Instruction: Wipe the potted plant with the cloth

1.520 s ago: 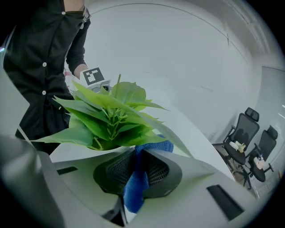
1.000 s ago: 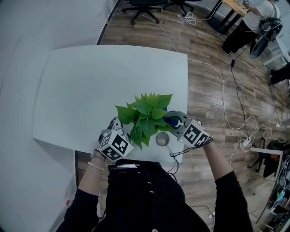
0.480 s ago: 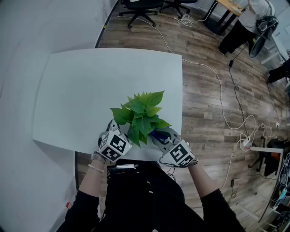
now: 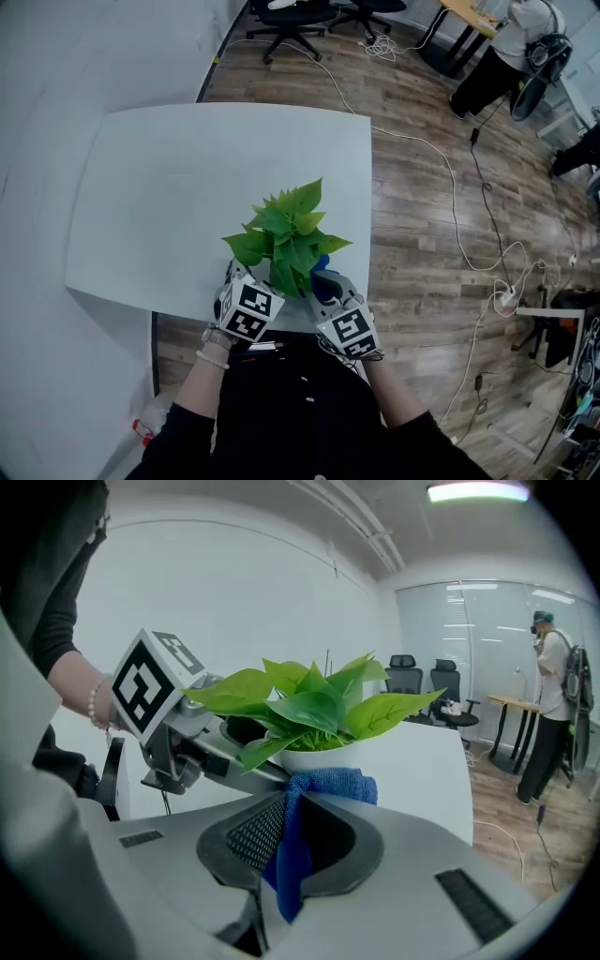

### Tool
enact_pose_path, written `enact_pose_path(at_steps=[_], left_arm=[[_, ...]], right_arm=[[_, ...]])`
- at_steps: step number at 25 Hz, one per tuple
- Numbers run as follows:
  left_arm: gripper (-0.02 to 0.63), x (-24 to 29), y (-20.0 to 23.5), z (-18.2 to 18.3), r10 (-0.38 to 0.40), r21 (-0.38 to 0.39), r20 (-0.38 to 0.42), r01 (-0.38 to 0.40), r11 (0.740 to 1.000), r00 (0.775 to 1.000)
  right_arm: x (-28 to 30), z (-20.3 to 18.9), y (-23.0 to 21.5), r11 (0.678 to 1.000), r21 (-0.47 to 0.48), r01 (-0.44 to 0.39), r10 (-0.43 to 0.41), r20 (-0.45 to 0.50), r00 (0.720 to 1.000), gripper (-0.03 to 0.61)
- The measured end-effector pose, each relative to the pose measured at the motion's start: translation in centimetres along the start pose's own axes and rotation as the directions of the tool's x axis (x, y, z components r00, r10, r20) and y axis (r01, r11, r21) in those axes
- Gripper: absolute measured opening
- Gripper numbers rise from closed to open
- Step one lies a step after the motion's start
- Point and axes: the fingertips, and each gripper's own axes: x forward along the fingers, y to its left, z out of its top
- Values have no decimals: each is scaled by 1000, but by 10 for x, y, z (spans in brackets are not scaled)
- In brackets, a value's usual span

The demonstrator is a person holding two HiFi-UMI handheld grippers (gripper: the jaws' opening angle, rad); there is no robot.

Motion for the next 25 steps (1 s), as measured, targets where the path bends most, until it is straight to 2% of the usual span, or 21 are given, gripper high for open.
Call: enact_pose_path(at_steps=[4, 8, 11, 16, 21, 25], left_arm=[[360, 0, 1, -4, -23, -25, 16, 23, 999, 1000], [360, -13, 12, -3, -61, 8, 19, 61, 998, 998], [360, -22, 25, -14, -56, 15, 6, 56, 998, 998], [362, -26, 51, -25, -41, 17, 1, 41, 999, 999], [362, -15, 67, -25, -56, 102, 0, 55, 993, 998], [374, -5, 54, -17, -131, 171, -13, 131, 976, 991]], right_arm=[[4, 0, -9, 998, 43, 34, -35, 7, 999, 75], [7, 4, -20, 995, 83, 56, -57, 13, 998, 75], [8, 7, -29, 992, 106, 74, -76, 18, 997, 75], [15, 11, -40, 994, 82, 75, -75, 7, 997, 75], [27, 18, -51, 996, 42, 75, -75, -3, 997, 75], [28, 20, -61, 998, 14, 69, -69, -1, 998, 75]])
